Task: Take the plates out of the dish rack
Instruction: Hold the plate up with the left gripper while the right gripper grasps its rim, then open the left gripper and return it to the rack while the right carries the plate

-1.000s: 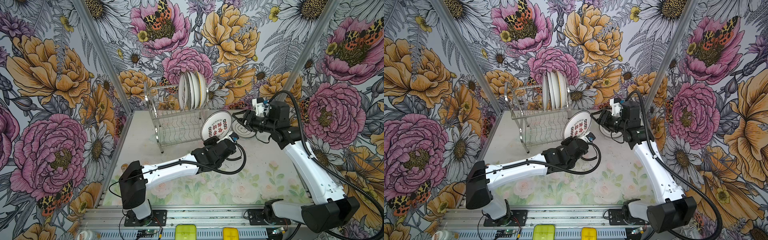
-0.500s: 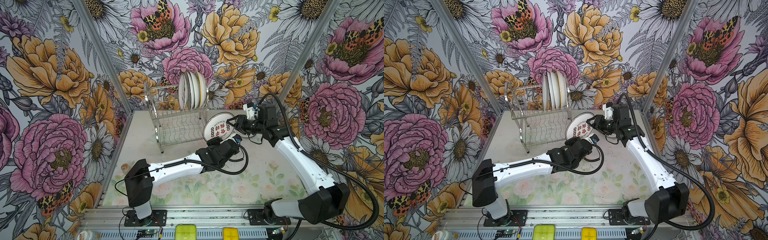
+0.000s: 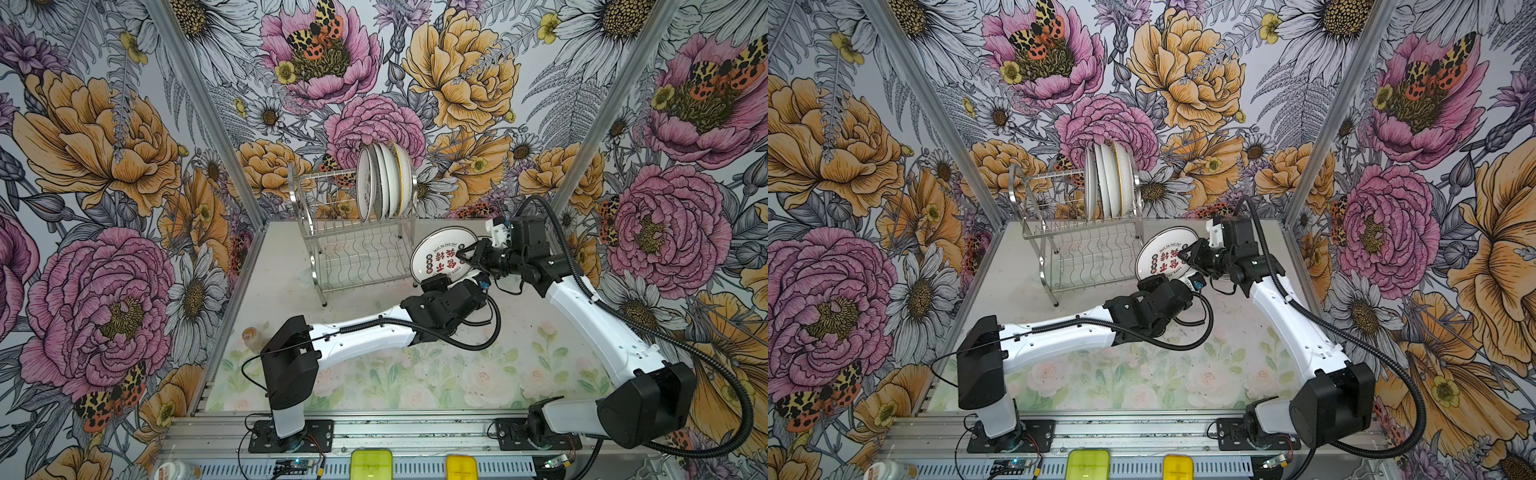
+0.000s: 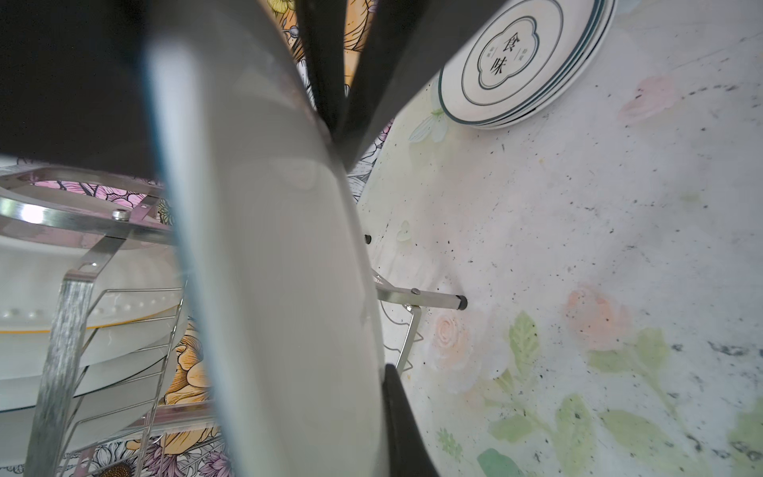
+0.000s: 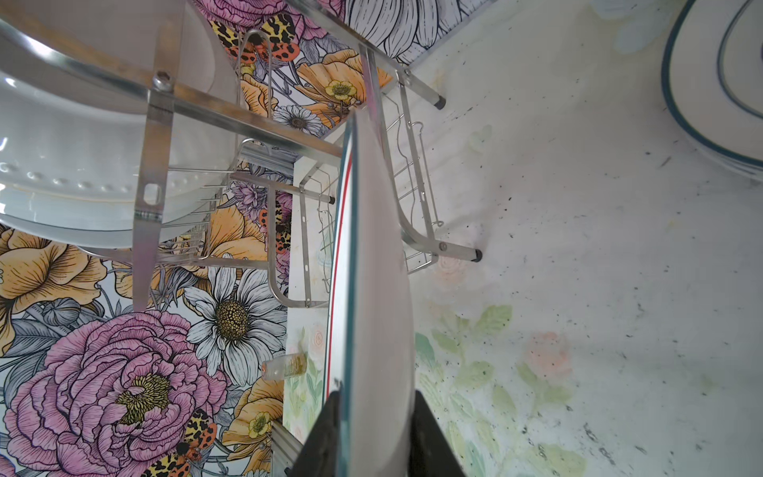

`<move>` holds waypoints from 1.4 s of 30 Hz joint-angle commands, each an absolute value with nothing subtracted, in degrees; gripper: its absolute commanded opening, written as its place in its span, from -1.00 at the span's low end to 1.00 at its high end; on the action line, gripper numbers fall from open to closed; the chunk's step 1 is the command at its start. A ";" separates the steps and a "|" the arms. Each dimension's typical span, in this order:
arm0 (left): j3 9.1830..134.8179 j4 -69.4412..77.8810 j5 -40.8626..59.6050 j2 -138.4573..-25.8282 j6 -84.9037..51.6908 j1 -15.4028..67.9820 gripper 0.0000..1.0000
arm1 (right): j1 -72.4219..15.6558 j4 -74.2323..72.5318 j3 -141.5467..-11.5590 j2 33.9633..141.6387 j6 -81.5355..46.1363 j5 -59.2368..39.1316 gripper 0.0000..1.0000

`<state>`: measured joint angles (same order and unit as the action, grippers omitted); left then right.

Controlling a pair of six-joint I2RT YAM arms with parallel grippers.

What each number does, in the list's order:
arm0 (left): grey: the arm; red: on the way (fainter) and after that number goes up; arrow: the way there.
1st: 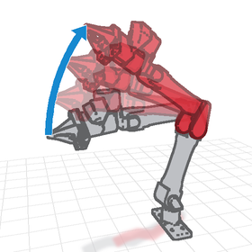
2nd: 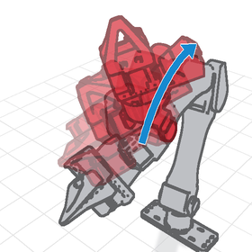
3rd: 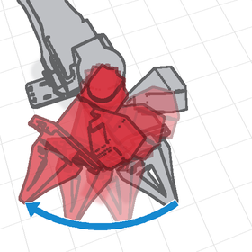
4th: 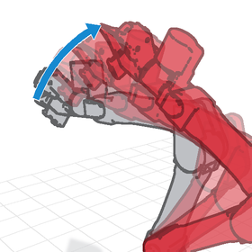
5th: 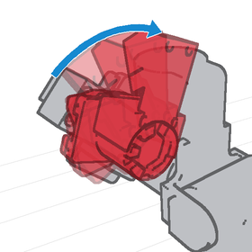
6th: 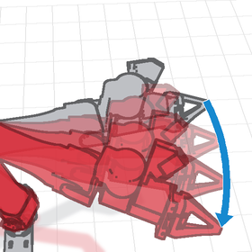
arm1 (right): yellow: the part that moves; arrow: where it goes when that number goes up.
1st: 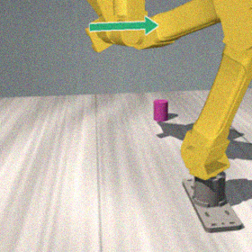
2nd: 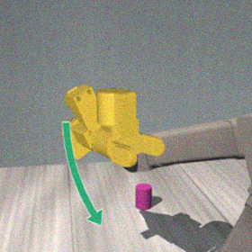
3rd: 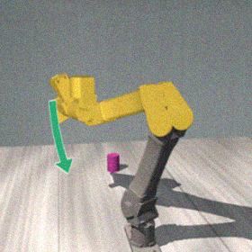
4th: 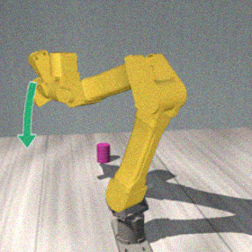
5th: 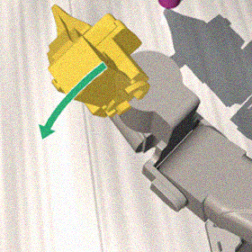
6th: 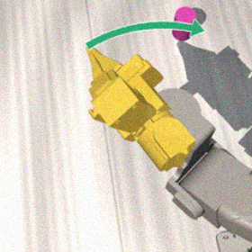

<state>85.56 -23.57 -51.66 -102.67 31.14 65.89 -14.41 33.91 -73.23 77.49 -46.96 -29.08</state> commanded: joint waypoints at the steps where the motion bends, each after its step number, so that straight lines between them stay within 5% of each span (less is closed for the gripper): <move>1: 89.11 -18.60 -52.66 -102.12 29.58 65.22 -1.00 | -14.59 32.43 -73.02 76.01 -43.51 -30.50 -0.76; 5: 89.73 -18.72 -52.49 -102.43 29.56 65.30 -1.00 | -14.11 32.34 -72.89 75.12 -43.77 -30.21 -0.96; 12: 89.73 -18.82 -52.57 -101.80 29.50 65.87 -0.22 | -12.99 32.35 -72.47 73.33 -43.61 -27.25 -1.00; 15: 89.88 -18.94 -52.36 -101.59 29.51 66.37 -0.03 | -12.71 32.43 -72.83 72.79 -43.51 -25.71 -1.00; 19: 90.68 -19.15 -50.69 -101.90 28.24 66.91 -0.10 | -12.53 32.43 -73.78 73.08 -43.54 -25.66 -1.00; 29: 92.68 -20.49 -50.89 -103.36 28.82 70.01 0.13 | -9.56 32.78 -74.65 71.24 -43.20 -20.89 -1.00; 42: 94.08 -23.42 -49.89 -102.84 23.97 71.72 0.28 | 6.99 32.90 -70.81 69.17 -42.43 -25.97 -1.00</move>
